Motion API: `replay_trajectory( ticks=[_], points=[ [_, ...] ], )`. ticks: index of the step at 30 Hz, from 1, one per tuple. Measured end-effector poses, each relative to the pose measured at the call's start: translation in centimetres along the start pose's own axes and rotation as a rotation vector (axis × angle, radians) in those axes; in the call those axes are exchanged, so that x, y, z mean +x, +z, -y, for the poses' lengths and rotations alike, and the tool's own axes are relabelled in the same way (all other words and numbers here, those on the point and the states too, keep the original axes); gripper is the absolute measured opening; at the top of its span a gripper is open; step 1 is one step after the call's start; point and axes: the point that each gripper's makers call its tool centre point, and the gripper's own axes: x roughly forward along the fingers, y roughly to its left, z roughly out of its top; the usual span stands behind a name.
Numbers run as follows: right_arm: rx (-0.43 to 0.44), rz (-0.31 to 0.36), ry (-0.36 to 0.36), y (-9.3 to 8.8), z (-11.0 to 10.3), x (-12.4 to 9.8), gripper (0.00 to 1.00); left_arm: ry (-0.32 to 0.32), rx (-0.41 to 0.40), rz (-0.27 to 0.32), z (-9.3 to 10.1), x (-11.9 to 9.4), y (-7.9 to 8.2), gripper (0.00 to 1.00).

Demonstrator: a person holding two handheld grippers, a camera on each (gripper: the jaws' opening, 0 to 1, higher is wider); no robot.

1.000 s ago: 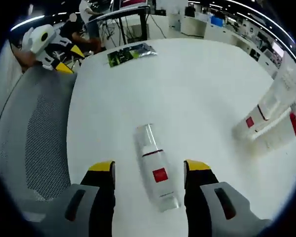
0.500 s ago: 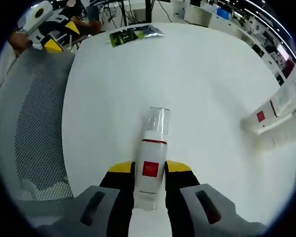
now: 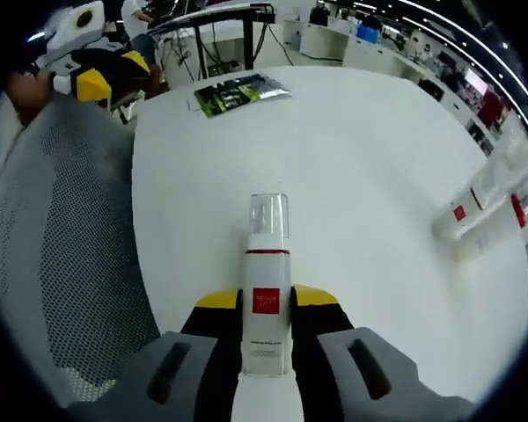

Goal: Arrange the skincare products in the storage area until every visible bottle or jar stands upright without overlapping.

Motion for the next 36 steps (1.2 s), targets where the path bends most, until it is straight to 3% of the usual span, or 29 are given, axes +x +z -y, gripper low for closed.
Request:
replay_trajectory(
  ticks=[3, 5, 7, 9, 13, 14, 18, 20, 21, 24, 26, 28, 33, 36],
  points=[
    [-0.008, 0.096, -0.008, 3.4, -1.7, -0.7, 0.17, -0.01, -0.017, 0.034, 0.1, -0.3, 0.6, 0.29],
    [0.031, 0.177, 0.007, 6.1, -3.3, -1.2, 0.17, -0.011, -0.025, 0.028, 0.1, -0.2, 0.5, 0.29],
    [0.058, 0.253, 0.019, 8.4, -4.6, -1.7, 0.18, 0.028, 0.016, -0.004, -0.2, 0.0, -0.1, 0.29],
    [0.059, 0.291, 0.038, 9.7, -5.7, -2.0, 0.18, 0.019, 0.078, -0.017, 0.3, 0.2, -0.2, 0.29],
    [0.154, 0.373, 0.06, 12.0, -7.2, -2.4, 0.18, 0.018, 0.036, 0.018, -0.2, -0.4, 1.1, 0.29],
    [0.163, 0.383, 0.066, 12.3, -7.4, -2.5, 0.18, 0.01, -0.005, 0.031, -0.1, -0.4, 1.3, 0.29],
    [0.201, 0.441, 0.067, 13.9, -8.2, -3.1, 0.18, -0.018, -0.019, 0.025, 0.1, -0.6, 1.0, 0.3],
    [0.201, 0.468, 0.065, 14.6, -8.5, -3.6, 0.18, -0.071, -0.057, 0.071, 1.0, -0.7, 2.0, 0.32],
    [0.197, 0.471, 0.06, 14.8, -8.6, -3.7, 0.18, -0.08, -0.1, 0.07, 1.0, -0.9, 2.0, 0.33],
    [0.192, 0.522, 0.02, 15.6, -8.4, -4.8, 0.18, -0.098, -0.123, 0.075, 0.9, -1.2, 2.4, 0.33],
    [0.2, 0.544, -0.008, 15.7, -7.9, -5.4, 0.18, -0.125, -0.169, 0.121, 1.4, -1.5, 3.8, 0.36],
    [0.222, 0.545, -0.018, 15.7, -7.7, -5.9, 0.18, -0.139, -0.199, 0.109, 2.0, -1.8, 4.1, 0.37],
    [0.31, 0.63, -0.041, 17.1, -6.7, -7.5, 0.18, -0.198, -0.109, 0.087, 4.8, -1.5, 4.1, 0.37],
    [0.388, 0.686, -0.022, 18.1, -6.7, -8.0, 0.18, -0.205, -0.11, 0.077, 5.7, -1.1, 3.8, 0.37]
  ],
)
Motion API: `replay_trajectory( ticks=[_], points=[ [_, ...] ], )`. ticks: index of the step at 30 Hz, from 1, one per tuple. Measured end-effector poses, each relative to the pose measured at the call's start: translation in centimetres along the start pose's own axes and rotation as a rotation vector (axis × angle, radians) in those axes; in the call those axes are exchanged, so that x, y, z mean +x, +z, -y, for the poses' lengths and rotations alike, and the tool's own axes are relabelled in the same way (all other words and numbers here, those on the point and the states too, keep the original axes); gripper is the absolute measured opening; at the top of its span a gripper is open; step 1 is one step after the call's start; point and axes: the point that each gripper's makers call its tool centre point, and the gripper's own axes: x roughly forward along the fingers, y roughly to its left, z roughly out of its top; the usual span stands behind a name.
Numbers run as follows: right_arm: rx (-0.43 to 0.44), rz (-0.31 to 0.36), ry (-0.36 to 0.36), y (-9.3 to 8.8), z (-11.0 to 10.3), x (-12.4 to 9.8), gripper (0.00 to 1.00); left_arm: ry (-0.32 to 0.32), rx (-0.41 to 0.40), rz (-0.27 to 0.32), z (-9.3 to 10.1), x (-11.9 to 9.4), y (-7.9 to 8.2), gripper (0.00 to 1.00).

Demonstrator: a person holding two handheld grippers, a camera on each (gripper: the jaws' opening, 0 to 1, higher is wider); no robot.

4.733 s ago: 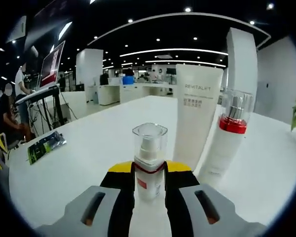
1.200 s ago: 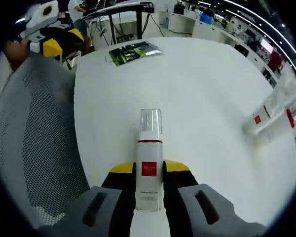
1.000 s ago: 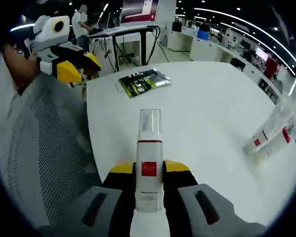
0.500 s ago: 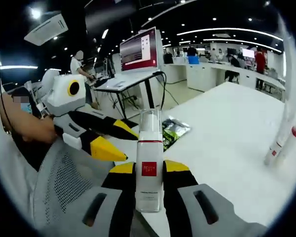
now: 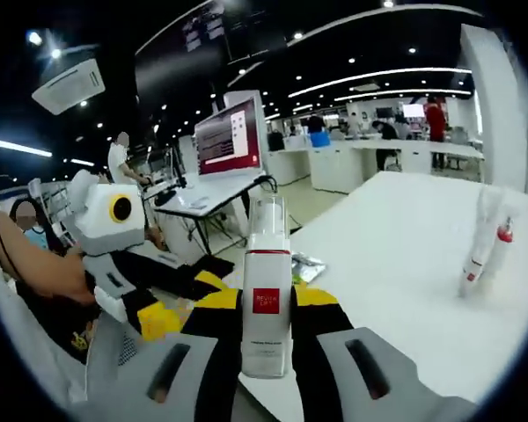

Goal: Arrange the skincare products in the storage area until every visible bottle or jar stands upright without overlapping.

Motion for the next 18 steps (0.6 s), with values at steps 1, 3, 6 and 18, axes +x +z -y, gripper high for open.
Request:
replay_trajectory(
  ticks=[1, 3, 6, 18],
  points=[
    [0.023, 0.012, 0.001, 0.0, -0.2, 0.2, 0.18, 0.006, 0.003, 0.004, 0.2, 0.2, -0.1, 0.37],
    [0.022, 0.013, 0.0, -0.1, -0.5, 0.5, 0.18, 0.011, 0.043, -0.015, 0.2, 0.5, -0.6, 0.37],
    [0.038, 0.039, 0.022, -0.2, -1.5, 0.7, 0.18, -0.034, 0.047, -0.031, 0.9, 0.6, -1.1, 0.37],
    [0.119, 0.076, 0.014, -0.9, -2.6, 1.0, 0.18, 0.023, -0.025, 0.046, -0.8, -0.2, 0.4, 0.37]
  ],
)
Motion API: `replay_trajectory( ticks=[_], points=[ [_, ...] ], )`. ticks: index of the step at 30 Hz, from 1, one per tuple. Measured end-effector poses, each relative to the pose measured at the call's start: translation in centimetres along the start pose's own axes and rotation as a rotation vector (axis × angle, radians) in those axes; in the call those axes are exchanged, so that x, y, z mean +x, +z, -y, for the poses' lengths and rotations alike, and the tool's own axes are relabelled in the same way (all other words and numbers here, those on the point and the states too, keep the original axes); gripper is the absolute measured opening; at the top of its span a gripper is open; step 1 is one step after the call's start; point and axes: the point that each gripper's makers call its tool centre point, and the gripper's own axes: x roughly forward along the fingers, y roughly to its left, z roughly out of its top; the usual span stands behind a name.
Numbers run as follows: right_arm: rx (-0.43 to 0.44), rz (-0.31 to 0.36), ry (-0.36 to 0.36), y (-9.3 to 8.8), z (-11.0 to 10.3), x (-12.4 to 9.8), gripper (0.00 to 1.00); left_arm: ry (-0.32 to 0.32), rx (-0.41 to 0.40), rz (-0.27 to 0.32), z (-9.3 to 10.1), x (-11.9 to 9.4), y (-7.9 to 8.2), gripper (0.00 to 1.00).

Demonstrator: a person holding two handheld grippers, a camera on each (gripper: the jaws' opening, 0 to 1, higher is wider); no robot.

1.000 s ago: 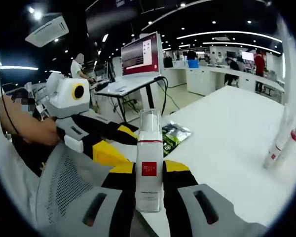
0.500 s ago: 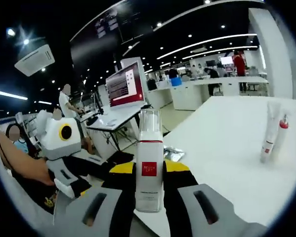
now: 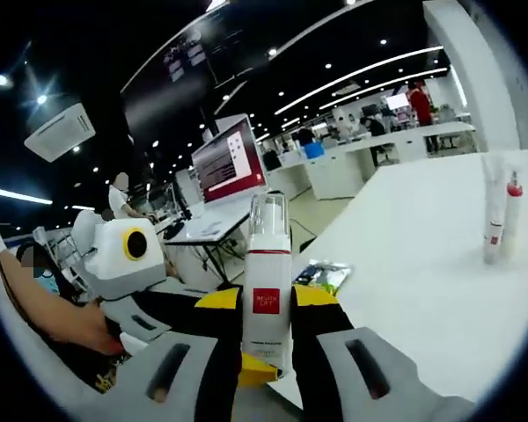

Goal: Arrange the skincare products in the storage area until every visible bottle or jar stands upright without overlapping.

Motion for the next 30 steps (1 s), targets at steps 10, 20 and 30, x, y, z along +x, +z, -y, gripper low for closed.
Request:
replay_trajectory(
  ticks=[10, 20, 30],
  points=[
    [0.091, 0.037, -0.046, -0.6, 0.7, -0.8, 0.18, -0.007, 0.1, -0.056, 0.5, 0.4, -1.1, 0.23],
    [0.093, 0.042, -0.004, -0.6, 0.2, -1.4, 0.18, -0.031, 0.104, -0.068, 0.9, 0.1, -1.3, 0.21],
    [0.014, -0.041, 0.181, 0.2, -2.1, -4.3, 0.22, -0.314, 0.01, -0.074, 5.2, -0.8, -1.0, 0.2]
  ],
)
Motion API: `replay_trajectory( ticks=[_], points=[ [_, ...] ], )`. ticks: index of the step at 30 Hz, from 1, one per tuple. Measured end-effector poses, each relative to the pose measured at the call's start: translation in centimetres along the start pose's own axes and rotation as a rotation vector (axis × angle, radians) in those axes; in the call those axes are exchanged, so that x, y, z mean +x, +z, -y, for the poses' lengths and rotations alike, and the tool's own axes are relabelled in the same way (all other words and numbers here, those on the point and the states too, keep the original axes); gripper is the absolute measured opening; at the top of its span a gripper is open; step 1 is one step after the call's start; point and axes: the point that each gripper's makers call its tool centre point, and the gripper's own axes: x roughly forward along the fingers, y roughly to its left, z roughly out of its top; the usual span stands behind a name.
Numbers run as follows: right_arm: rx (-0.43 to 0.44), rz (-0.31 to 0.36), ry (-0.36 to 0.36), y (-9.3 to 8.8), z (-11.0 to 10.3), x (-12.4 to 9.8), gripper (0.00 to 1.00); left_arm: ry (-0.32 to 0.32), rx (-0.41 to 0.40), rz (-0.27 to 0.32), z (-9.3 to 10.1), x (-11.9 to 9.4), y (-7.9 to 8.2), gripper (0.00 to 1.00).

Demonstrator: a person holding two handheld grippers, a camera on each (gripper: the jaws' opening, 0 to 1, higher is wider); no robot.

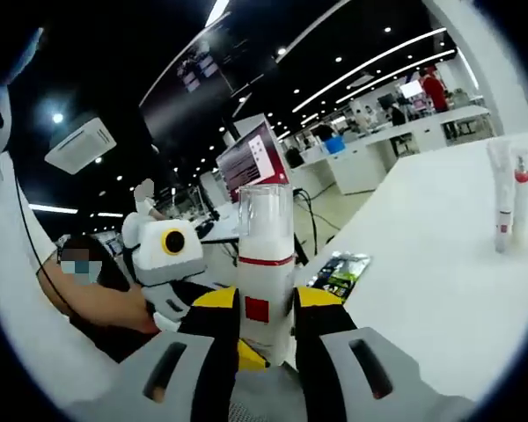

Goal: Arrange the skincare products in the storage area until every visible bottle or jar stands upright without overlapping.

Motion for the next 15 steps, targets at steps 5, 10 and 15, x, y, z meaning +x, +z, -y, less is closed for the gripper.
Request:
replay_trajectory(
  ticks=[5, 10, 15],
  points=[
    [-0.072, -0.065, 0.041, -0.1, -1.1, 0.0, 0.25, -0.084, -0.036, -0.011, 1.0, -0.2, -0.2, 0.2],
    [-0.067, -0.081, 0.068, 0.8, -1.5, 0.1, 0.25, -0.113, -0.06, 0.032, 1.3, -0.6, 0.6, 0.2],
    [-0.031, -0.101, 0.078, 1.3, -1.2, -0.1, 0.24, -0.103, -0.052, 0.012, 1.3, -0.4, 0.1, 0.2]
  ],
)
